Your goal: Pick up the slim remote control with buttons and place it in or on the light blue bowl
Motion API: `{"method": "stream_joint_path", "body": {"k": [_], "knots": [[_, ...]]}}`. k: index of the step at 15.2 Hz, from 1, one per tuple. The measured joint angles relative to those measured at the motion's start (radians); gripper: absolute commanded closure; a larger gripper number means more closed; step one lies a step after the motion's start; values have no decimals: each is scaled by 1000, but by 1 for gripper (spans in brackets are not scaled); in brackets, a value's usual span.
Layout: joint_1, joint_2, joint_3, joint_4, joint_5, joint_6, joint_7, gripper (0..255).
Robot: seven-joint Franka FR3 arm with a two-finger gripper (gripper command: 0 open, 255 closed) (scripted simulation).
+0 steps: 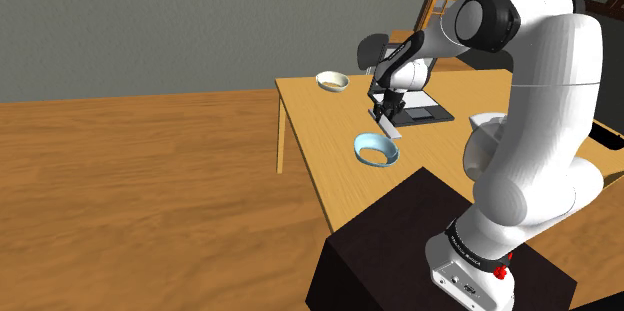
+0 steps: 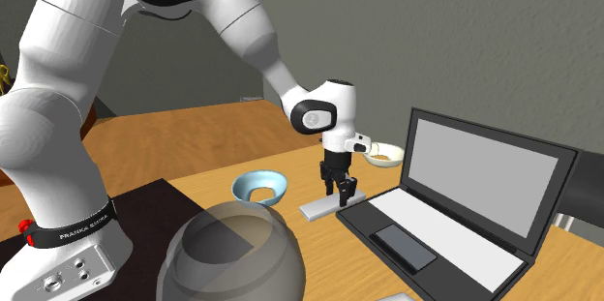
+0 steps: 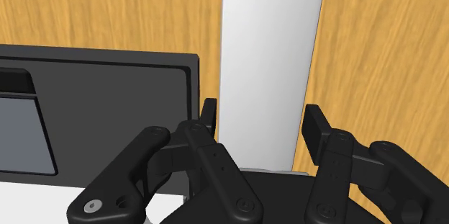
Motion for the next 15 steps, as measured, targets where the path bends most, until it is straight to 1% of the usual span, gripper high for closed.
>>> {"method": "stream_joint_path", "body": {"k": [7,15], "knots": [[1,-4,-1,1,-2,-5,2,255],[17,-86,-23,-7,-30,-78,20,255]]}}
